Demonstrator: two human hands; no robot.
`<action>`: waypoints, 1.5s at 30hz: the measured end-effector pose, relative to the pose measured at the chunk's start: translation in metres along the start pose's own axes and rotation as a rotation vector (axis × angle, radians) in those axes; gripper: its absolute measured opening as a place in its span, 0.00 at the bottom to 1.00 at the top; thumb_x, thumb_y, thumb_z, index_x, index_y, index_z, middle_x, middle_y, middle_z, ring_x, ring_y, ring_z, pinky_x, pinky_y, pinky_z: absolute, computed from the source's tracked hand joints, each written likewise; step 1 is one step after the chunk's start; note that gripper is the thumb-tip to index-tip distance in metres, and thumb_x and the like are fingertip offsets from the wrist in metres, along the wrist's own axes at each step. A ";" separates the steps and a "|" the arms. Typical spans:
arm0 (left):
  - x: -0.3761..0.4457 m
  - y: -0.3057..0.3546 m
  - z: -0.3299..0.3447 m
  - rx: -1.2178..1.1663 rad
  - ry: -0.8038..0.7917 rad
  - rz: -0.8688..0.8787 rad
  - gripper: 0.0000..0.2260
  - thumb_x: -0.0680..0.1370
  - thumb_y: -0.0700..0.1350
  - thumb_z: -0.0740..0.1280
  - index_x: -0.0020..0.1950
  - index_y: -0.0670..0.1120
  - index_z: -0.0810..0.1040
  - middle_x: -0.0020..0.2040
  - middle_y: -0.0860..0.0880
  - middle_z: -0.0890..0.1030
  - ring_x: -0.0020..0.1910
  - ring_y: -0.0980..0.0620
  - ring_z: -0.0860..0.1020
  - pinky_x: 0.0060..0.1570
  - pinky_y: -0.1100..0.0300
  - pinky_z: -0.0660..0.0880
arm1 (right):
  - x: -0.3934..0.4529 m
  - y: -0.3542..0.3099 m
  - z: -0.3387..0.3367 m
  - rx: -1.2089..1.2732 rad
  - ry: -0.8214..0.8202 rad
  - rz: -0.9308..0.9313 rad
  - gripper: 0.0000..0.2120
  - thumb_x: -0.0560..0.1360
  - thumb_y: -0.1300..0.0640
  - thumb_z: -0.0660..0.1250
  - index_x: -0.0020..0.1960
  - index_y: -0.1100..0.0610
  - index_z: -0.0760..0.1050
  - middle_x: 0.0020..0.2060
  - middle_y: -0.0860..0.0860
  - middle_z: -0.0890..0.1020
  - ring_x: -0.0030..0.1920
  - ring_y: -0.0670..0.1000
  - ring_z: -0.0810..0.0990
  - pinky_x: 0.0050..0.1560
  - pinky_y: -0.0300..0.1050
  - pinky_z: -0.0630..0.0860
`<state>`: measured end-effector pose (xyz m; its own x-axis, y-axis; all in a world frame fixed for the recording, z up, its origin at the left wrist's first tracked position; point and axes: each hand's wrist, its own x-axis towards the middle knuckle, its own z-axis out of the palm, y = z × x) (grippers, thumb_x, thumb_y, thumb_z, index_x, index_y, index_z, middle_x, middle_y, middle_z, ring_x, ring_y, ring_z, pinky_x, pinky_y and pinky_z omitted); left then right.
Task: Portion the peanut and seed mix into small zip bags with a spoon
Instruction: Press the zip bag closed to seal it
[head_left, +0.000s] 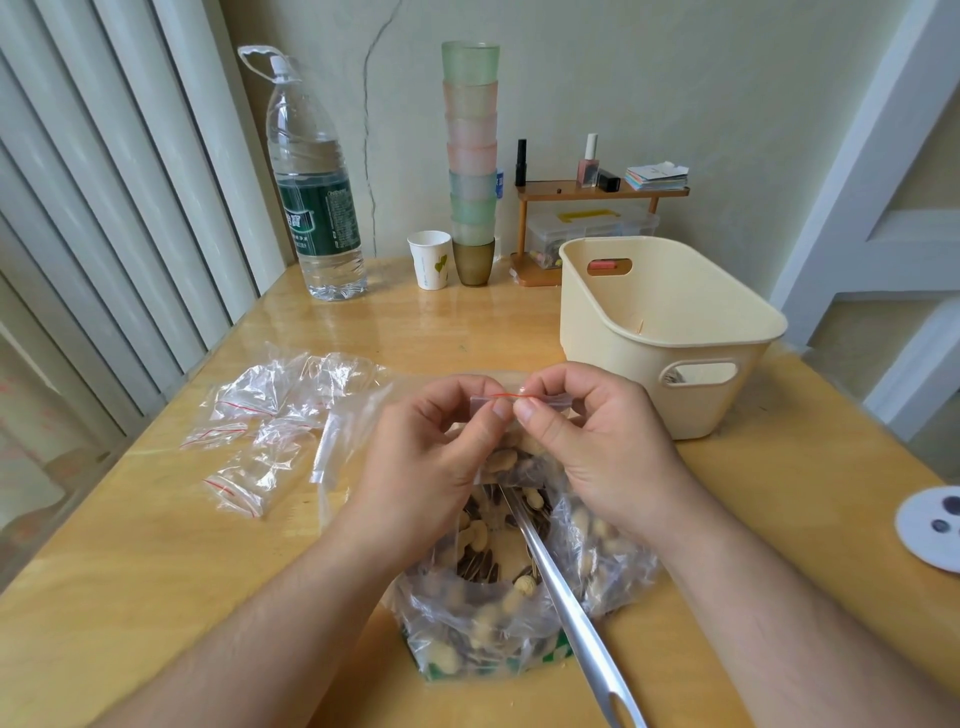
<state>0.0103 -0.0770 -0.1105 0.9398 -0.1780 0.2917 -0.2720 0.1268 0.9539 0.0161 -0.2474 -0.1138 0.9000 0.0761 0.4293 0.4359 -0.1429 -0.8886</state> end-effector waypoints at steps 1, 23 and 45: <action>0.000 0.000 0.000 -0.003 0.001 -0.006 0.07 0.81 0.40 0.70 0.52 0.35 0.81 0.47 0.34 0.84 0.44 0.43 0.84 0.45 0.58 0.83 | 0.000 0.000 -0.001 -0.011 0.006 0.009 0.10 0.77 0.57 0.75 0.45 0.41 0.83 0.41 0.43 0.84 0.46 0.42 0.82 0.48 0.36 0.78; 0.004 -0.001 -0.002 -0.053 0.047 -0.025 0.06 0.79 0.41 0.71 0.49 0.38 0.82 0.46 0.33 0.84 0.42 0.46 0.82 0.42 0.58 0.83 | 0.000 0.005 -0.002 -0.030 0.081 0.039 0.05 0.75 0.52 0.77 0.47 0.43 0.84 0.40 0.48 0.85 0.42 0.45 0.81 0.47 0.43 0.80; 0.010 0.003 -0.014 0.076 0.163 0.002 0.08 0.76 0.48 0.72 0.49 0.44 0.86 0.43 0.49 0.87 0.45 0.56 0.84 0.50 0.64 0.80 | 0.003 -0.002 -0.010 0.113 0.196 0.095 0.05 0.77 0.61 0.74 0.44 0.52 0.85 0.36 0.49 0.86 0.38 0.43 0.81 0.42 0.35 0.76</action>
<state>0.0219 -0.0646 -0.1059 0.9587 -0.0160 0.2839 -0.2827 0.0517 0.9578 0.0175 -0.2568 -0.1091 0.9258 -0.1269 0.3560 0.3554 -0.0280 -0.9343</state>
